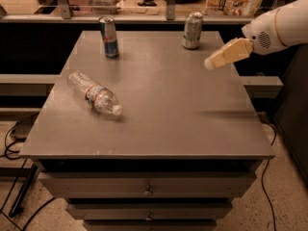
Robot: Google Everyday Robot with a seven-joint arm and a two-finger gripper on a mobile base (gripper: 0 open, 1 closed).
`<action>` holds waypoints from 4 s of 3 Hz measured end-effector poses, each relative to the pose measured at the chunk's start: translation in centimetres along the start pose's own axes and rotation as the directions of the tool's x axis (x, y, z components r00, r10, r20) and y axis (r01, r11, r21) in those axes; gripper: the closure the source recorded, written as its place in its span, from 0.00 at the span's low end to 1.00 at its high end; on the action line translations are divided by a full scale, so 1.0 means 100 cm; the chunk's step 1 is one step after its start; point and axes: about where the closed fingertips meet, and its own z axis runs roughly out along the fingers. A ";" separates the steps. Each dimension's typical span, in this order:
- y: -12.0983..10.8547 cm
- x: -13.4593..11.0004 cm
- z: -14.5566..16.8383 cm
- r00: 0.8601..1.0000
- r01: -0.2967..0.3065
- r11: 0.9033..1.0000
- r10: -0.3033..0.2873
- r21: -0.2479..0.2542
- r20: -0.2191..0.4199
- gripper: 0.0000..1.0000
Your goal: Pick 7up can
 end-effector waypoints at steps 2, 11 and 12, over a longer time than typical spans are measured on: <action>-0.009 -0.009 0.024 0.993 -0.096 0.995 0.094 0.022 0.075 0.00; -0.123 -0.054 0.187 0.912 -0.320 0.939 0.268 0.129 0.310 0.00; -0.143 -0.053 0.198 0.898 -0.349 0.924 0.283 0.155 0.337 0.16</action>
Offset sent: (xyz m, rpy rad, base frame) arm 0.0557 0.0164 -0.0003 0.2123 -0.0778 -0.1434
